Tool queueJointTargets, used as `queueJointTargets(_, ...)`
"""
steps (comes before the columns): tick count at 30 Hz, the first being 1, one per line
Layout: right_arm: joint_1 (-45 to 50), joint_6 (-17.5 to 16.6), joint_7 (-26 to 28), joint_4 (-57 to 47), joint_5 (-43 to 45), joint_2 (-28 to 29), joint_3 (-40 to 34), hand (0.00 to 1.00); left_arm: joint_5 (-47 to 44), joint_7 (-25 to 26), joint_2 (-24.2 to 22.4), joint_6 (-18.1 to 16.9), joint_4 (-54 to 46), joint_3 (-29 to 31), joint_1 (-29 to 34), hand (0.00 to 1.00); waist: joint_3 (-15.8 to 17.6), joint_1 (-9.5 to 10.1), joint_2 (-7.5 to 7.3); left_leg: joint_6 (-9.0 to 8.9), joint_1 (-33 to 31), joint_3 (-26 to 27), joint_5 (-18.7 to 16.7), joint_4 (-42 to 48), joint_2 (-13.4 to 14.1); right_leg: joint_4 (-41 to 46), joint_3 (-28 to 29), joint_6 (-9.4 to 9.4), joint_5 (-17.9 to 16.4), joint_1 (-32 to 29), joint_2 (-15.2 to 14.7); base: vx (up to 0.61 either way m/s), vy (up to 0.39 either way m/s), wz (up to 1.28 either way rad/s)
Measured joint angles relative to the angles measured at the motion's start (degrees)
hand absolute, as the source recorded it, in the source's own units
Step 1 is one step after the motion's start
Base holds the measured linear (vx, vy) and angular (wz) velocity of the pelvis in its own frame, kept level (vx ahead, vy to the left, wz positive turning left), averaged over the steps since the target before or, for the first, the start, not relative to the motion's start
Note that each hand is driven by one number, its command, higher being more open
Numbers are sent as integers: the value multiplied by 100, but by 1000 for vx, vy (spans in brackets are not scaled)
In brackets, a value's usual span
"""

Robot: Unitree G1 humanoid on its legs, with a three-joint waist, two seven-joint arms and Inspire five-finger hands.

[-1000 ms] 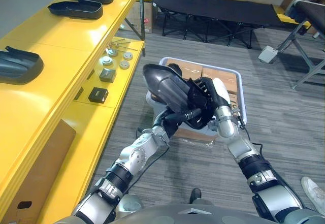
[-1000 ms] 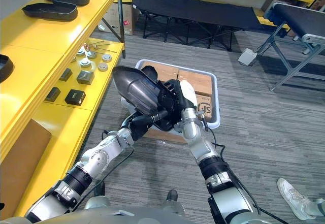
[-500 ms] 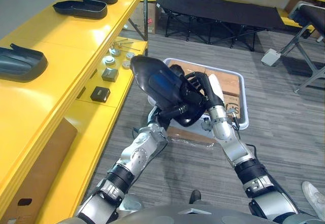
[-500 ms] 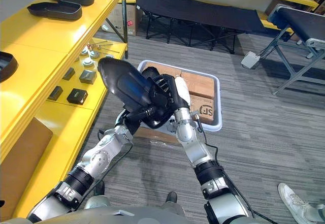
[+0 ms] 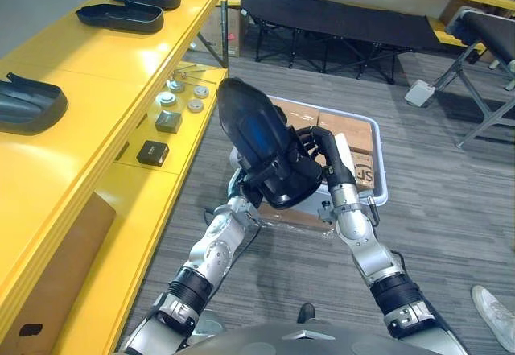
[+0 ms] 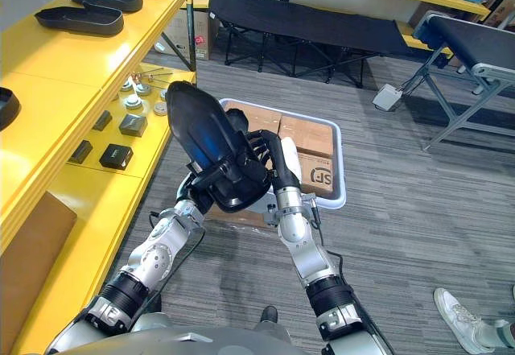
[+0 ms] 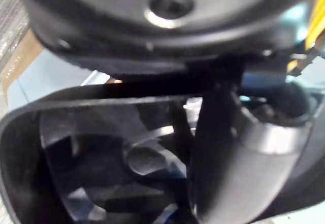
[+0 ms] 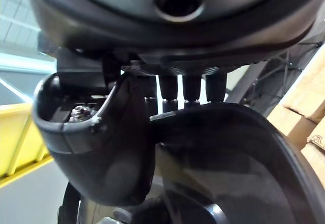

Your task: Walk over and take three plastic housings, then place them on the shelf

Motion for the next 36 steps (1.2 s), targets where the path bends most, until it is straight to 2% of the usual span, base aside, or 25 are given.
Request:
queueJointTargets(7, 460, -492, -27, -8, -13, -29, 219, 100, 832, 143, -17, -189, -451, 146, 152, 0, -3, 11, -8, -16, -1, 4, -6, 13, 0, 0, -3, 4, 2, -1, 0, 0, 0, 0)
queueJointTargets(10, 637, -626, -178, -58, 165, 83, 339, 100, 1558, 364, -33, -300, -1077, 416, 321, 0, -8, 1, 2, -18, 21, 10, -5, 17, -1, 37, -20, -12, -4, -3, 1, 0, 0, 0)
queueJointTargets(13, 844, -649, -250, -492, 423, 111, 347, 100, 2437, 832, -149, -565, -1701, 740, 509, 0, -16, 18, 16, -20, 32, 5, -6, 17, 0, 96, -20, -36, -30, -16, 0, 0, 0, 0)
queueJointTargets(17, 1094, -1107, -351, -1219, 619, 191, 304, 100, 4272, 1950, -225, -1015, -2266, 1561, 1046, 0, -69, -44, 110, -35, 83, 16, -21, 3, 4, 99, -20, -72, -69, 17, -1, -9, 0, -2)
queueJointTargets(19, 1147, -1297, -577, -1381, 794, 191, 283, 100, 5263, 2539, -236, -1075, -2448, 1989, 1414, 0, -126, -35, 174, -53, 117, 4, -108, 0, 7, 99, -37, -72, -92, 62, -2, -34, 0, 3)
queueJointTargets(23, 1343, -1301, -632, -1558, 1200, 208, 147, 100, 6088, 2937, -198, -1076, -2785, 2232, 1922, 0, -177, 84, 208, -62, 104, -35, -115, -1, 5, 95, -119, -65, -135, 76, -12, -33, 4, 9)
queueJointTargets(25, 1530, -1291, -420, -1678, 1529, 249, 90, 100, 6296, 3039, -184, -1077, -2947, 2262, 2183, 0, -210, 89, 216, -64, 96, -35, -116, 0, 2, 90, -124, -71, -138, 73, -16, -4, 3, 3)
queueJointTargets(28, 2013, -1149, 258, -1859, 2475, 284, -21, 100, 6319, 3035, -185, -1077, -2976, 2243, 2429, 0, -322, 38, 230, -73, 83, -21, -132, 2, 2, 83, -121, -71, -141, 51, -17, 10, 3, -2)
queueJointTargets(31, 2509, -810, 644, -1868, 2963, 375, -311, 100, 6208, 2905, -203, -1089, -3089, 2174, 2661, 0, -369, -1, 276, -85, 86, 0, -146, 15, 2, 83, -93, -73, -143, 21, -17, 25, 6, -7)
queueJointTargets(36, 3064, 54, 1226, -1867, 3499, 409, -523, 100, 5261, 2219, -256, -1231, -3503, 2173, 3176, 0, -436, -126, 411, -94, 111, 93, -204, 19, 4, 79, -10, -72, -144, -28, -17, 24, 6, -10)
